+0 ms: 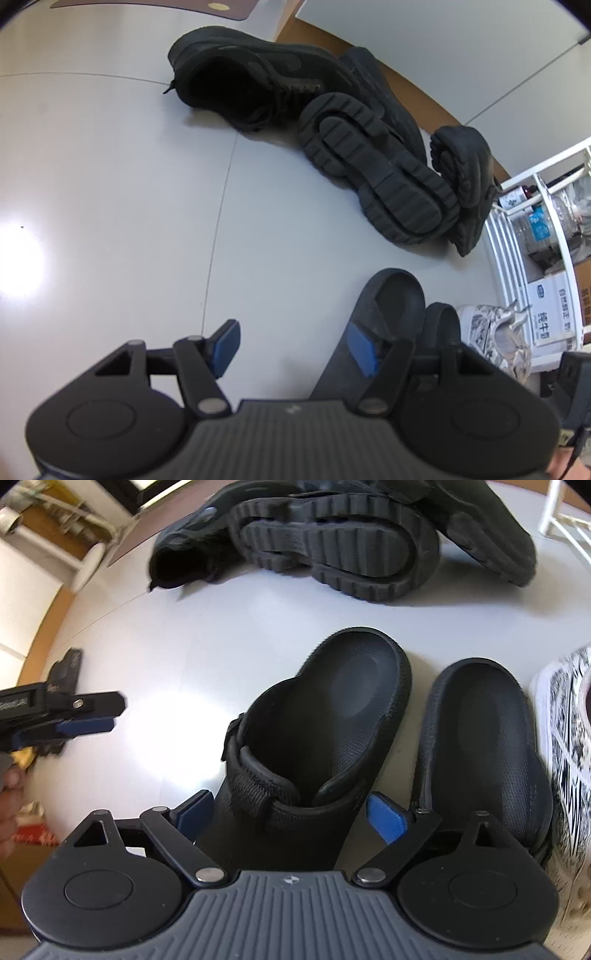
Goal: Organize scattered shoes
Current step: 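Turn and push the clog against the first clog with the right gripper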
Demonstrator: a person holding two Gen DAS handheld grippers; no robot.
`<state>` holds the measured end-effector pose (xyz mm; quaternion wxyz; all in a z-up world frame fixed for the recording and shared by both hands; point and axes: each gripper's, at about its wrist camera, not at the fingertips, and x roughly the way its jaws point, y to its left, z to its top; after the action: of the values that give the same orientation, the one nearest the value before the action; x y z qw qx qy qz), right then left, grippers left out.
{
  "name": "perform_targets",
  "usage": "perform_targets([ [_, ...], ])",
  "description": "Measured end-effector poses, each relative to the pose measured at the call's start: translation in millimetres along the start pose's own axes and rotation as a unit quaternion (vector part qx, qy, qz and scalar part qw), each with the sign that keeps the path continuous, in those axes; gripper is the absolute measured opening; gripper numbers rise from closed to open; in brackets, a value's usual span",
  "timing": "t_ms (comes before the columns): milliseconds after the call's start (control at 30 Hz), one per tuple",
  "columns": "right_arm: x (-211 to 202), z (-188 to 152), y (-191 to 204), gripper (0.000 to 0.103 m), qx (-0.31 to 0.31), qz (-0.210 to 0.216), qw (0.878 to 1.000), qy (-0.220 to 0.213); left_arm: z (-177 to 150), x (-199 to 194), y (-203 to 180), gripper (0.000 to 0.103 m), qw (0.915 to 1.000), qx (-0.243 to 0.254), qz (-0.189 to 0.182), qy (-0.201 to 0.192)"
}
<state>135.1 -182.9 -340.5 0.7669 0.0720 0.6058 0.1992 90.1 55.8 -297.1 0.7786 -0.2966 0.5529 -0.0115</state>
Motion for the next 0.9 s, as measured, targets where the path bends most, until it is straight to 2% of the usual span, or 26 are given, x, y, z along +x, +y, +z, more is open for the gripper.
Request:
perform_targets([
  [133,3.1,-1.1,5.1,0.095,0.005,-0.010,1.000,-0.003,-1.2,0.8,2.9,0.067,1.0000,-0.003,0.001,0.003],
  [267,14.2,-6.7,20.7,0.098,-0.052,-0.039,0.998,0.002,-1.7,1.7,4.4,0.067,1.0000,-0.006,0.001,0.005],
  [367,16.1,-11.0,30.4,0.085,-0.102,-0.042,0.994,0.005,-2.3,1.1,4.6,0.067,1.0000,-0.003,0.000,0.005],
  [467,13.4,-14.3,40.1,0.080,-0.143,-0.039,0.989,0.006,-2.7,2.8,5.8,0.067,0.9999,-0.006,0.004,0.008],
  [500,12.5,-15.7,43.6,0.074,-0.155,-0.041,0.987,0.004,-2.6,3.1,5.6,0.067,0.9999,-0.006,0.004,0.008],
  [767,7.3,-26.2,41.6,0.070,-0.160,-0.028,0.986,0.023,-4.3,6.2,2.7,0.067,0.9999,-0.003,0.004,0.011],
  [900,3.5,-35.9,28.6,0.069,-0.117,-0.015,0.992,0.038,-5.1,7.9,2.3,0.067,0.9999,-0.001,0.005,0.014],
])
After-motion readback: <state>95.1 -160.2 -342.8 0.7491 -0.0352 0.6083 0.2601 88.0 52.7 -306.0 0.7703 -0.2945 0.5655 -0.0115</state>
